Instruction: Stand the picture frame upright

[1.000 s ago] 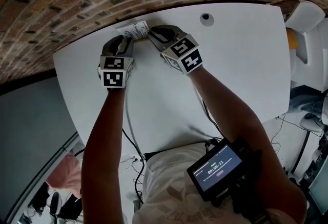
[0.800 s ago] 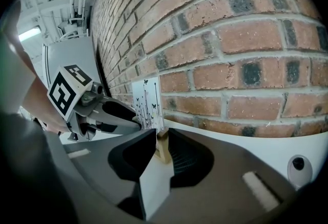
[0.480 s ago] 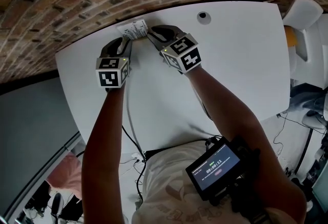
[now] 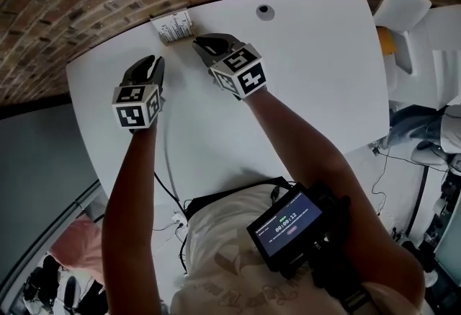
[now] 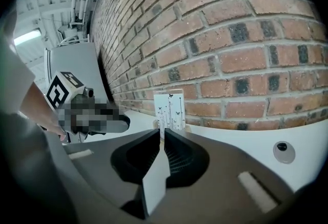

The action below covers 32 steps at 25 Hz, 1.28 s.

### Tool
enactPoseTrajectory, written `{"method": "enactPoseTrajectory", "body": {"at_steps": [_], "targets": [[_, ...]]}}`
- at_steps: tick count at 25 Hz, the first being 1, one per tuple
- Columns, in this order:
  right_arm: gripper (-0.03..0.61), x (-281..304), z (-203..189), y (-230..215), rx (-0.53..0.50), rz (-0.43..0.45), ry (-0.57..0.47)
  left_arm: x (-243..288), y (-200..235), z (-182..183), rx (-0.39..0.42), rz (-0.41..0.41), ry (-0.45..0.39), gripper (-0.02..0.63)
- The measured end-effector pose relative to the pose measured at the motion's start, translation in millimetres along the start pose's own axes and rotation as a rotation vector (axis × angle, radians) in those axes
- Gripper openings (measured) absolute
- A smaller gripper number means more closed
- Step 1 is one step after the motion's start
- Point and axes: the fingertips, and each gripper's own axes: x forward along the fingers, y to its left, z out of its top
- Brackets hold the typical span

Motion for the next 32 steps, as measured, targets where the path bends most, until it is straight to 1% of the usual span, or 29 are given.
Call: {"method": "enactPoseTrajectory", "body": {"at_steps": [5,9,15,20,24,29,32], "targets": [[0.017,-22,6,26,-0.004,-0.029,-0.022,-37,-7,-15,-0.025,-0.027,-0.019,0.075],[0.008,-44,11,53,-0.003,-0.039,-0.045,-73,-18,-24,-0.046,-0.05,-0.045,0.053],[0.006,-81,19,96,-0.028,-0.039,-0.09,-121,-37,-24,-0.043,-0.082,-0.122,0.003],[0.006,-112,14,130,-0.024,-0.023,-0.125,-155,-61,-28,-0.058,-0.126,-0.183,0.003],[0.006,-131,13,151,-0.036,-0.024,-0.144,-181,-76,-34,-0.074,-0.154,-0.216,0.003],[0.006,-143,-5,183,-0.044,-0.021,-0.146,-205,-93,-56,-0.058,-0.199,-0.23,0.003],[0.006,-154,-10,194,-0.032,-0.012,-0.152,-217,-101,-65,-0.055,-0.2,-0.228,0.003]]}}
